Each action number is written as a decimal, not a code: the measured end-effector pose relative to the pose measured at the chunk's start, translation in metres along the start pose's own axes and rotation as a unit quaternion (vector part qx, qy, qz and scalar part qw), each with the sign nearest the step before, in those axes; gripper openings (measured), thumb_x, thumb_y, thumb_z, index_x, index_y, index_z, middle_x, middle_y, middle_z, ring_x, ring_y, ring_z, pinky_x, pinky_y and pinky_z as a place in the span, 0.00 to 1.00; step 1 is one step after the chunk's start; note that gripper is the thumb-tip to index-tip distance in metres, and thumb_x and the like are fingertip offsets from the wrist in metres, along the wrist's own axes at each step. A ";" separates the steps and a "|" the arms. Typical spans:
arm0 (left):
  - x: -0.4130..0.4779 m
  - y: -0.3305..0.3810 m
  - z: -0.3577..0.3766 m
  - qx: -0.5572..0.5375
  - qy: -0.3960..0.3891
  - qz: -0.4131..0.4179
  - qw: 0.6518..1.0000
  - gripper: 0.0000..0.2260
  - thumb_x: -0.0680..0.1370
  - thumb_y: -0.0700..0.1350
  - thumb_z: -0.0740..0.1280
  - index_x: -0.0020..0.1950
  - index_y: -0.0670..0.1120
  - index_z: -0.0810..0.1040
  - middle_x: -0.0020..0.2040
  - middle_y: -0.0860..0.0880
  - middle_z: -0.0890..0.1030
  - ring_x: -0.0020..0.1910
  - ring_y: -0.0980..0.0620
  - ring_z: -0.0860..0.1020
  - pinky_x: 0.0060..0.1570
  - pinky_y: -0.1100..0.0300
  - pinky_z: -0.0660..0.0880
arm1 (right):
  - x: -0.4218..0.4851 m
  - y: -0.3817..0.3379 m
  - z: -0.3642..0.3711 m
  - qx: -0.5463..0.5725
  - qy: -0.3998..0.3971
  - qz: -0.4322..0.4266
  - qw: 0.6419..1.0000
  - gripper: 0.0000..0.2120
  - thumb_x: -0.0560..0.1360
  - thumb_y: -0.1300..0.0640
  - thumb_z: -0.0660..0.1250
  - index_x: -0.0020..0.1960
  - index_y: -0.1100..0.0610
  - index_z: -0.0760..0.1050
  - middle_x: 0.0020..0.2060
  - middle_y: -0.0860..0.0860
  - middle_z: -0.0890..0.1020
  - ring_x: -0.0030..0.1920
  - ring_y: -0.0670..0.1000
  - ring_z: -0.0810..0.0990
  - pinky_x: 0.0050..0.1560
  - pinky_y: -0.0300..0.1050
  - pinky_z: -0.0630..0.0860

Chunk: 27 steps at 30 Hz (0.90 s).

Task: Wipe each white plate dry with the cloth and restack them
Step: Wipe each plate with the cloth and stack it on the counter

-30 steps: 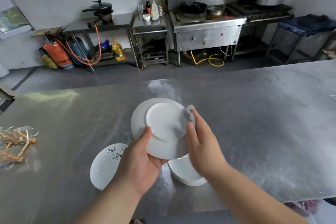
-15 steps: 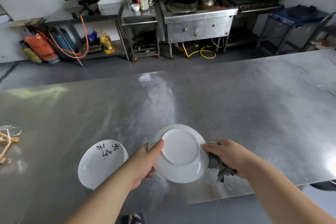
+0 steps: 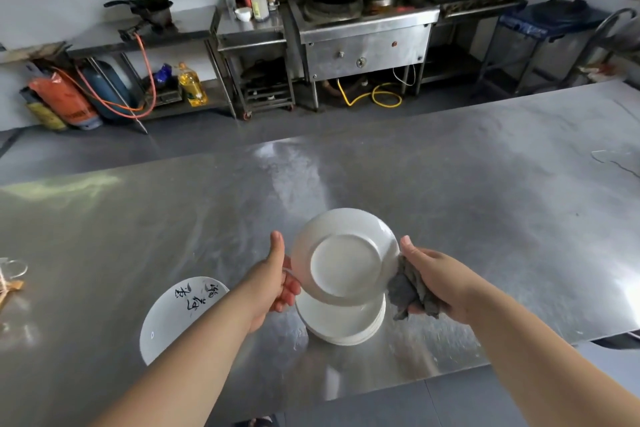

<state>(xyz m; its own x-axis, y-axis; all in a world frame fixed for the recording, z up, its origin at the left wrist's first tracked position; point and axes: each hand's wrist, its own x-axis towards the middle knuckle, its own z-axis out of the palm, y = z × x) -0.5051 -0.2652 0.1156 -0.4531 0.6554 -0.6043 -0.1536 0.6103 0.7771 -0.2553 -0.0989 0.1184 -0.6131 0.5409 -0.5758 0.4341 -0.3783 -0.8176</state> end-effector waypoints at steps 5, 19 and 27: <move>0.023 -0.024 0.002 -0.040 0.011 0.039 0.998 0.10 0.86 0.50 0.65 0.49 0.46 0.74 0.38 0.45 0.74 0.30 0.51 0.70 0.28 0.60 0.66 | 0.015 0.019 0.006 0.009 0.034 -0.033 0.999 0.13 0.82 0.50 0.68 0.55 0.61 0.79 0.35 0.64 0.83 0.33 0.62 0.80 0.28 0.45 0.71; 0.071 -0.074 0.017 0.263 0.154 0.119 0.945 0.07 0.77 0.49 0.68 0.50 0.61 0.72 0.44 0.59 0.81 0.40 0.60 0.78 0.35 0.62 0.69 | 0.057 0.064 0.030 -0.223 0.191 -0.029 0.955 0.09 0.74 0.54 0.68 0.51 0.41 0.74 0.37 0.48 0.83 0.26 0.45 0.81 0.24 0.39 0.73; 0.083 -0.085 0.018 0.291 0.180 0.134 0.930 0.08 0.77 0.52 0.68 0.53 0.61 0.71 0.44 0.57 0.77 0.40 0.58 0.76 0.36 0.57 0.68 | 0.060 0.072 0.032 -0.274 0.229 -0.047 0.933 0.08 0.74 0.47 0.70 0.49 0.42 0.73 0.38 0.43 0.81 0.35 0.45 0.81 0.33 0.44 0.78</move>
<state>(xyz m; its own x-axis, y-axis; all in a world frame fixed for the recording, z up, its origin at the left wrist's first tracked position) -0.5133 -0.2549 -0.0040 -0.6873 0.6910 -0.2239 0.4612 0.6533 0.6004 -0.2819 -0.1177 0.0254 -0.3737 0.8643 -0.3368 0.7415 0.0602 -0.6682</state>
